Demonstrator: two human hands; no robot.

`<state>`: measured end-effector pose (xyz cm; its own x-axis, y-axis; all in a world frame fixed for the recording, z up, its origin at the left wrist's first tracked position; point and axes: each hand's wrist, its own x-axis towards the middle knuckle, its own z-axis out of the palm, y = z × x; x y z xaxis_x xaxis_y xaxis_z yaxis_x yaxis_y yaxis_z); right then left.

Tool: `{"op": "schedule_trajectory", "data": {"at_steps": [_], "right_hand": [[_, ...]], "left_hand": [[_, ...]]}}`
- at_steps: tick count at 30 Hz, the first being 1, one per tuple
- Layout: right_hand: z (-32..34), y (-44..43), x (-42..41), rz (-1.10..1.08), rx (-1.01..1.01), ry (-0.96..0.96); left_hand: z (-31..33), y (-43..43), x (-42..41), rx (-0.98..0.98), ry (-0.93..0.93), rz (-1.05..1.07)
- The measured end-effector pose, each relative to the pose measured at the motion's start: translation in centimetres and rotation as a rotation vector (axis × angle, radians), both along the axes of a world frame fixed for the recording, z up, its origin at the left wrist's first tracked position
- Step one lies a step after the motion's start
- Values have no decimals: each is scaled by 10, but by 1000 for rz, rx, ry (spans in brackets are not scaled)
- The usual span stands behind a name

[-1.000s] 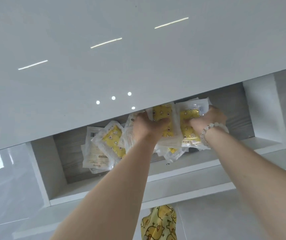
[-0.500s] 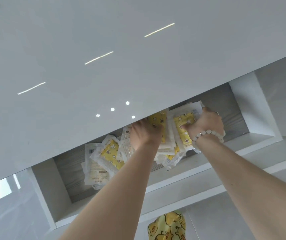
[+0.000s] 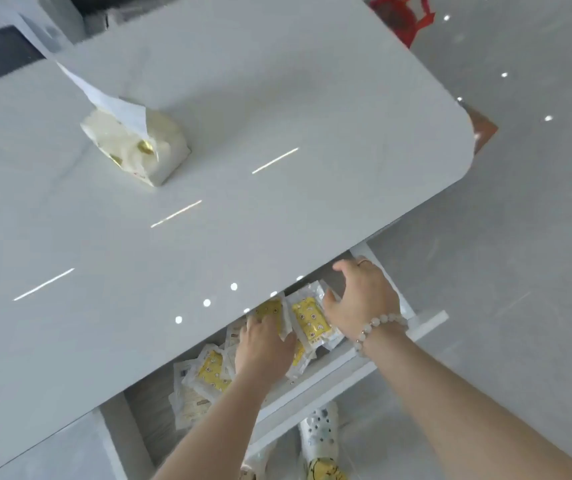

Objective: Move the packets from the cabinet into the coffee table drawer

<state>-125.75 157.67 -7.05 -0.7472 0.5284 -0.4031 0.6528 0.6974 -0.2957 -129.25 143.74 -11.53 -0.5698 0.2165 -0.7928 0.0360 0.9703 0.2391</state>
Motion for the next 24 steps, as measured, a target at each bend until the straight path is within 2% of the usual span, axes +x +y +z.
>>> {"op": "schedule_trajectory", "data": {"at_steps": [4, 7, 12, 16, 20, 24], "right_hand": [[105, 20, -13, 148, 150, 67], [187, 28, -34, 171, 231, 116], [311, -15, -75, 323, 262, 216], [388, -68, -103, 586, 351, 337], [460, -112, -131, 722, 432, 487], [504, -174, -144, 905, 453, 480]], "left_hand": [[98, 7, -40, 84, 189, -146], [187, 2, -74, 89, 353, -282], [330, -33, -127, 10, 638, -353], [422, -73, -140, -14, 815, -242], [487, -133, -138, -99, 946, -101], [527, -212, -123, -129, 1013, 143]]}}
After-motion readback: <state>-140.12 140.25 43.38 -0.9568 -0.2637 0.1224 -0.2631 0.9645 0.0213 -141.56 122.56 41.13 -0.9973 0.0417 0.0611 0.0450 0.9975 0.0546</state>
